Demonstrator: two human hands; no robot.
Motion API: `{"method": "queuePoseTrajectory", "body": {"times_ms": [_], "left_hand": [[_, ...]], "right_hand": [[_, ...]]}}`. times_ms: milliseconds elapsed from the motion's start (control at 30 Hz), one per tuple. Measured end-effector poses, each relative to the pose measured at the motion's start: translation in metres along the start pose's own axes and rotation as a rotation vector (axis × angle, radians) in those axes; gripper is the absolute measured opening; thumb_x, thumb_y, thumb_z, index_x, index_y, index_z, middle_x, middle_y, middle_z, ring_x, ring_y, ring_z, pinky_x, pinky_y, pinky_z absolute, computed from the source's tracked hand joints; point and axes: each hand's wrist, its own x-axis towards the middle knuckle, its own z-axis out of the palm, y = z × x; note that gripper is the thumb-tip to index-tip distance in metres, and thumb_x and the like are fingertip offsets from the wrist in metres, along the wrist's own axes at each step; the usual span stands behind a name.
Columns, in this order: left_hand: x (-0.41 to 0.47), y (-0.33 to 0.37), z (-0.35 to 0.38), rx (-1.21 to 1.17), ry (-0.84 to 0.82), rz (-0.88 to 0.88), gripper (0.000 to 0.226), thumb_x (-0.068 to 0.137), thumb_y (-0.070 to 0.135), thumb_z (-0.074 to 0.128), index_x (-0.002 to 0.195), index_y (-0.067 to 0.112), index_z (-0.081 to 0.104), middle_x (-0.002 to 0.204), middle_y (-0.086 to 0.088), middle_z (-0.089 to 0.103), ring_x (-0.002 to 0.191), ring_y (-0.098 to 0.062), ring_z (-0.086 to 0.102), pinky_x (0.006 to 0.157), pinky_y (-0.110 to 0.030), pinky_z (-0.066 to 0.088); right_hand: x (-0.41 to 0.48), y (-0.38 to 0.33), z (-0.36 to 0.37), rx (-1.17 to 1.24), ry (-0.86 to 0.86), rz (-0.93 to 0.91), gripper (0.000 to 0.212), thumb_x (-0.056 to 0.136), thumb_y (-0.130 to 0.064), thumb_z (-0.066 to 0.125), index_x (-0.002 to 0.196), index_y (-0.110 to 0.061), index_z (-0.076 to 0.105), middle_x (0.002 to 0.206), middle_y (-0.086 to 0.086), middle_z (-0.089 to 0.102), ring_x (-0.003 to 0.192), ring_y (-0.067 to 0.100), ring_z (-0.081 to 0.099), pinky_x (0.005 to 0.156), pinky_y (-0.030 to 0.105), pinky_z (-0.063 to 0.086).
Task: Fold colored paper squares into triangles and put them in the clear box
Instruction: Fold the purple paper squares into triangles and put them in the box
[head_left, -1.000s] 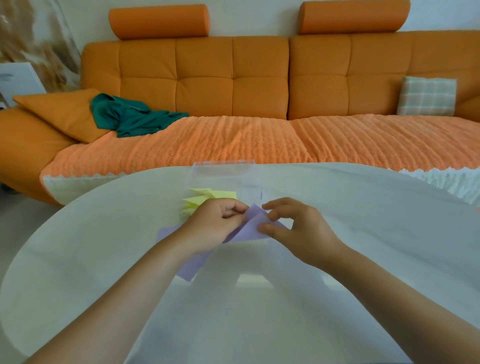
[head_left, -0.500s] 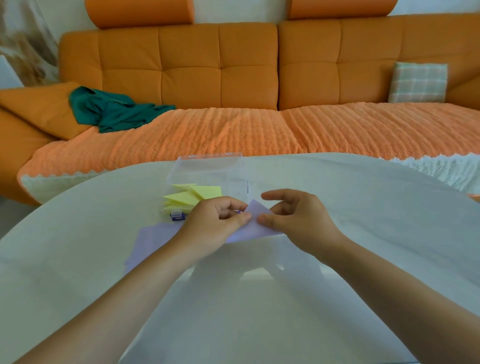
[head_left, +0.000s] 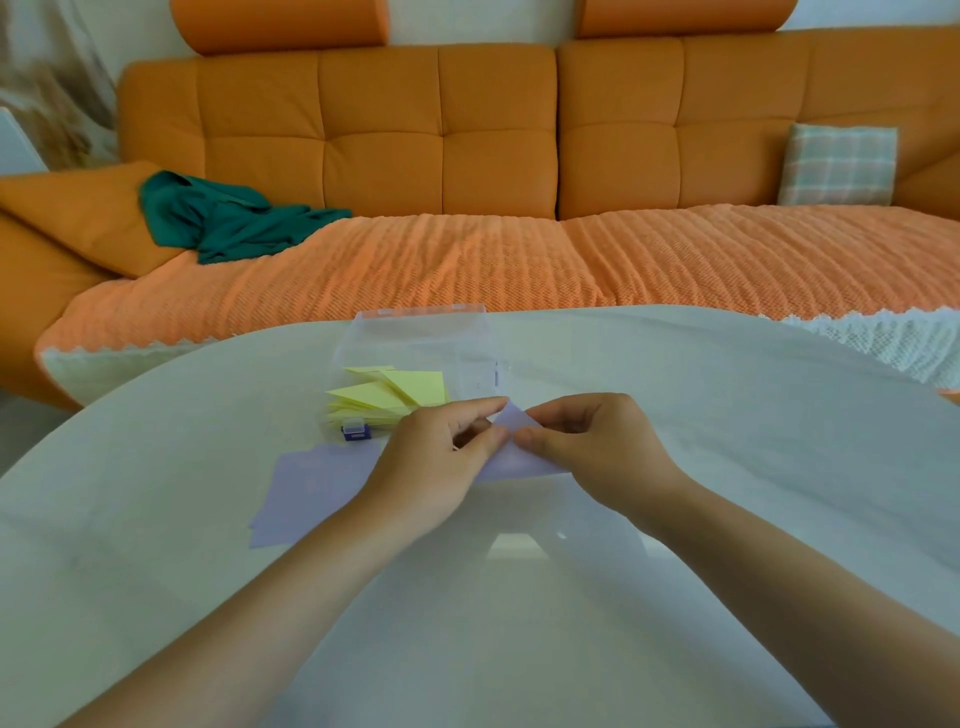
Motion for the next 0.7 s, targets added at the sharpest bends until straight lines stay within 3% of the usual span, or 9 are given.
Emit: {"method": "queuePoseTrajectory", "body": {"times_ms": [100,167,267,400,533,633,700], "left_hand": [[-0.003,0.000,0.005,0.081,-0.005,0.069,0.016,0.099,0.021,0.057,0.088,0.024,0.069,0.065,0.014,0.044,0.065,-0.005,0.035,0.061,-0.023,0.032],[-0.003,0.000,0.006,0.065,0.005,0.062,0.017,0.100,0.022,0.056,0.100,0.027,0.072,0.070,0.016,0.051,0.068,-0.002,0.039,0.064,-0.021,0.037],[-0.002,-0.001,0.008,0.040,0.019,0.043,0.021,0.100,0.022,0.056,0.110,0.035,0.069,0.082,0.013,0.059,0.075,-0.003,0.043,0.071,-0.025,0.039],[-0.003,-0.001,0.011,0.037,0.013,0.035,0.029,0.100,0.022,0.057,0.126,0.031,0.068,0.102,0.017,0.072,0.084,0.011,0.053,0.078,-0.016,0.043],[-0.004,-0.002,0.012,0.070,0.015,0.039,0.022,0.101,0.022,0.055,0.114,0.027,0.072,0.079,0.014,0.058,0.072,0.000,0.044,0.070,-0.024,0.040],[-0.005,-0.003,0.011,0.078,0.007,0.033,0.021,0.100,0.023,0.055,0.112,0.030,0.072,0.078,0.011,0.061,0.072,-0.002,0.045,0.069,-0.024,0.040],[-0.006,-0.002,0.011,0.096,-0.030,0.033,0.018,0.100,0.027,0.054,0.108,0.026,0.070,0.087,-0.004,0.070,0.075,-0.005,0.046,0.071,-0.029,0.042]], "right_hand": [[-0.001,0.002,0.003,-0.034,0.006,0.001,0.006,0.085,-0.023,0.077,0.086,-0.027,0.080,0.077,-0.010,0.076,0.076,0.010,0.072,0.070,0.026,0.057],[0.000,0.003,0.003,-0.071,0.021,0.002,0.008,0.087,-0.026,0.074,0.093,-0.028,0.080,0.081,-0.012,0.076,0.080,0.009,0.072,0.075,0.028,0.057],[-0.001,0.005,0.004,-0.275,0.064,-0.057,0.024,0.095,-0.036,0.062,0.115,-0.031,0.074,0.094,-0.016,0.073,0.086,0.001,0.067,0.079,0.020,0.053],[-0.007,0.005,0.010,-0.452,0.033,-0.204,0.023,0.101,-0.030,0.047,0.102,-0.033,0.071,0.085,-0.008,0.063,0.077,0.007,0.056,0.067,0.026,0.044],[-0.006,0.008,0.010,-0.554,-0.010,-0.217,0.027,0.103,-0.028,0.044,0.107,-0.028,0.070,0.082,-0.007,0.056,0.073,0.009,0.051,0.063,0.024,0.035],[-0.004,0.007,0.007,-0.542,-0.008,-0.174,0.026,0.101,-0.033,0.047,0.113,-0.034,0.070,0.091,-0.012,0.060,0.079,0.006,0.055,0.064,0.020,0.037],[-0.004,0.006,0.006,-0.489,0.028,-0.130,0.018,0.097,-0.038,0.054,0.101,-0.036,0.072,0.088,-0.019,0.064,0.077,-0.001,0.058,0.060,0.014,0.038]]}}
